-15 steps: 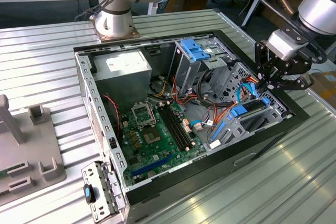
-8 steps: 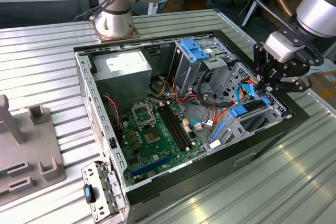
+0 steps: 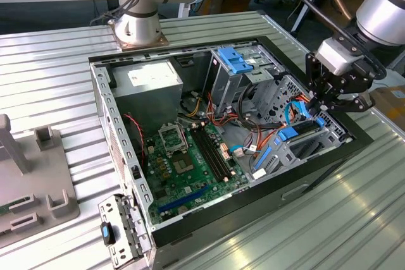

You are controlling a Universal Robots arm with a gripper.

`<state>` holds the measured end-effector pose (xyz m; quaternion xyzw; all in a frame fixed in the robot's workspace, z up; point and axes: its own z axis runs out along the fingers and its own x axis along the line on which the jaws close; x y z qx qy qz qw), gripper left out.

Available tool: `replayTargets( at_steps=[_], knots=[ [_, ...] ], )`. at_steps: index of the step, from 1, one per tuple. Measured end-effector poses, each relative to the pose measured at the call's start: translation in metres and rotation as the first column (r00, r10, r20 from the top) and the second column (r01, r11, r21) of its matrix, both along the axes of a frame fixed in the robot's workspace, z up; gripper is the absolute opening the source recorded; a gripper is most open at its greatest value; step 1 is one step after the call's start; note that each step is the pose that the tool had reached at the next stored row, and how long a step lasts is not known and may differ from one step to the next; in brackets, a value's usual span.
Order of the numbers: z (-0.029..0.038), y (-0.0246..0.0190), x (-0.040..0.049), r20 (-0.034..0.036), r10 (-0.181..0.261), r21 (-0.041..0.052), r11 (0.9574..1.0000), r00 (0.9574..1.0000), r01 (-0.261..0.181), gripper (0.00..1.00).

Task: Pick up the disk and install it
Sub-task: 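Insert the first disk wire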

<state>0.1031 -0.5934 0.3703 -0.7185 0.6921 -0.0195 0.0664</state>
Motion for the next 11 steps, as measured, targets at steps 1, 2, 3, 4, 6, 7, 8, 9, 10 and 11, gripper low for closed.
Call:
replayTargets(
  at_steps=[1, 2, 3, 4, 6, 7, 8, 9, 10, 11],
  knots=[
    [-0.0004, -0.0002, -0.0006, 0.0, -0.001, 0.0001, 1.0, 1.0, 0.001, 0.17],
    [-0.0009, -0.0006, -0.0016, 0.0001, -0.002, 0.0003, 1.0, 1.0, 0.002, 0.17],
    [-0.0012, -0.0011, -0.0021, 0.0001, -0.002, 0.0003, 1.0, 1.0, 0.002, 0.17],
    [-0.002, -0.0023, -0.0031, 0.0, -0.004, 0.0005, 1.0, 1.0, 0.004, 0.17],
    [-0.0024, -0.0024, -0.0032, 0.0, -0.004, 0.0003, 1.0, 1.0, 0.004, 0.17],
    [-0.0024, -0.0024, -0.0032, 0.0, -0.004, 0.0003, 1.0, 1.0, 0.004, 0.17],
    [-0.0025, -0.0024, -0.0032, 0.0, -0.004, 0.0004, 1.0, 1.0, 0.004, 0.17],
    [-0.0026, -0.0026, -0.0032, 0.0001, -0.005, 0.0053, 1.0, 1.0, 0.005, 0.17],
    [-0.0026, -0.003, -0.0033, 0.0, -0.005, 0.0251, 0.9997, 1.0, 0.005, 0.17],
    [-0.0028, -0.0037, -0.0033, 0.0, -0.005, 0.0273, 0.9996, 1.0, 0.005, 0.17]
  ],
)
